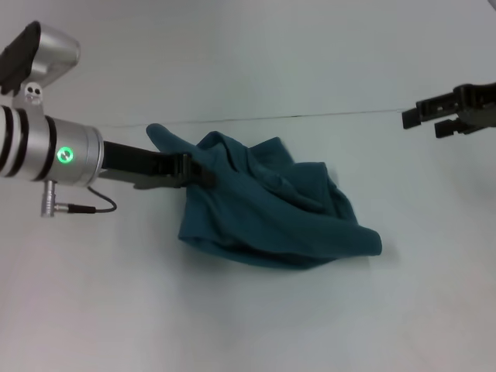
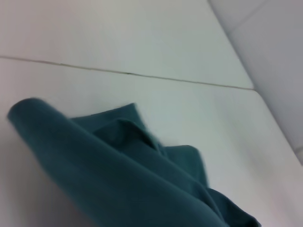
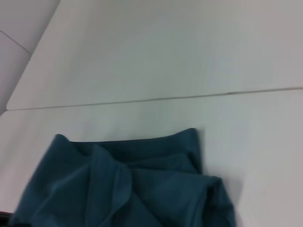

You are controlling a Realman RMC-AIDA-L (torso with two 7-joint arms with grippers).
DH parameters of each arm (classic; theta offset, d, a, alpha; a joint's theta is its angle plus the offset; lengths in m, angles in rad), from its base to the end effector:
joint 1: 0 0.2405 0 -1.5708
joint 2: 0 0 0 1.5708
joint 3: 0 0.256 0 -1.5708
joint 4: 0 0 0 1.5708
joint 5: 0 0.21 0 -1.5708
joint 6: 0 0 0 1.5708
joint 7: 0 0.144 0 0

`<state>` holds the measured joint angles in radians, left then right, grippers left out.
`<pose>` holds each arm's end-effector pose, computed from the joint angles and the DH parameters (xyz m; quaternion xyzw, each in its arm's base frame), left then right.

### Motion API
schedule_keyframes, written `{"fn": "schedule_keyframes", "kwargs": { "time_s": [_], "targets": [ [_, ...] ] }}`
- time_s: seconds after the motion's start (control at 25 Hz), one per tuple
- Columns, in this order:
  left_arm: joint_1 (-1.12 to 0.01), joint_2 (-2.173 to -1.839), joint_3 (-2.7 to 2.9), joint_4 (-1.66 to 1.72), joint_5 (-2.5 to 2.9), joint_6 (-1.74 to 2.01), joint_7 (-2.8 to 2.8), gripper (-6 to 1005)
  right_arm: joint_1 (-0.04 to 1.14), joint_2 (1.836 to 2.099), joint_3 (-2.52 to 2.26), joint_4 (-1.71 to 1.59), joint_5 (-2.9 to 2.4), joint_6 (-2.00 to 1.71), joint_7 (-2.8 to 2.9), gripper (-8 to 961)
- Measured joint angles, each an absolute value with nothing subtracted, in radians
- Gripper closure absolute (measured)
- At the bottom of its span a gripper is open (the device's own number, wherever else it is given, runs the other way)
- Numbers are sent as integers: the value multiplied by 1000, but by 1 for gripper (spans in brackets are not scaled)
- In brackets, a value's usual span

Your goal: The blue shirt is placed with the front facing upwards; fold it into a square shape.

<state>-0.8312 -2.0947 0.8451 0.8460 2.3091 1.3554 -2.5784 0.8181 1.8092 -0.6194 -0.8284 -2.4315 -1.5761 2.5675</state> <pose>-0.1680 0.4170 -0.0028 -0.8255 -0.5389 -0.1215 0.1158 0.2294 0.4250 0.1383 -0.7922 0.5711 0.0943 0.1932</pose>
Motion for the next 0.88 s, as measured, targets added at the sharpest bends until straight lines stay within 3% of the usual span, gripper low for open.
{"fn": "schedule_keyframes", "kwargs": {
  "time_s": [0.24,0.48,0.88],
  "targets": [
    [-843,-2097,841,976,2222,1488,-2494,867,775,1804,-619,-828,-2428,-1605,2487,68],
    [-917,-2051,800,992,2066,1598,-2468,866,691,1809,-618,-830,-2430,-1676,2306,68],
    [-971,-2051,818,1006,2081,1555,-2519,865,640,1811,-606,-826,-2420,-1647,2260,68]
  ]
}}
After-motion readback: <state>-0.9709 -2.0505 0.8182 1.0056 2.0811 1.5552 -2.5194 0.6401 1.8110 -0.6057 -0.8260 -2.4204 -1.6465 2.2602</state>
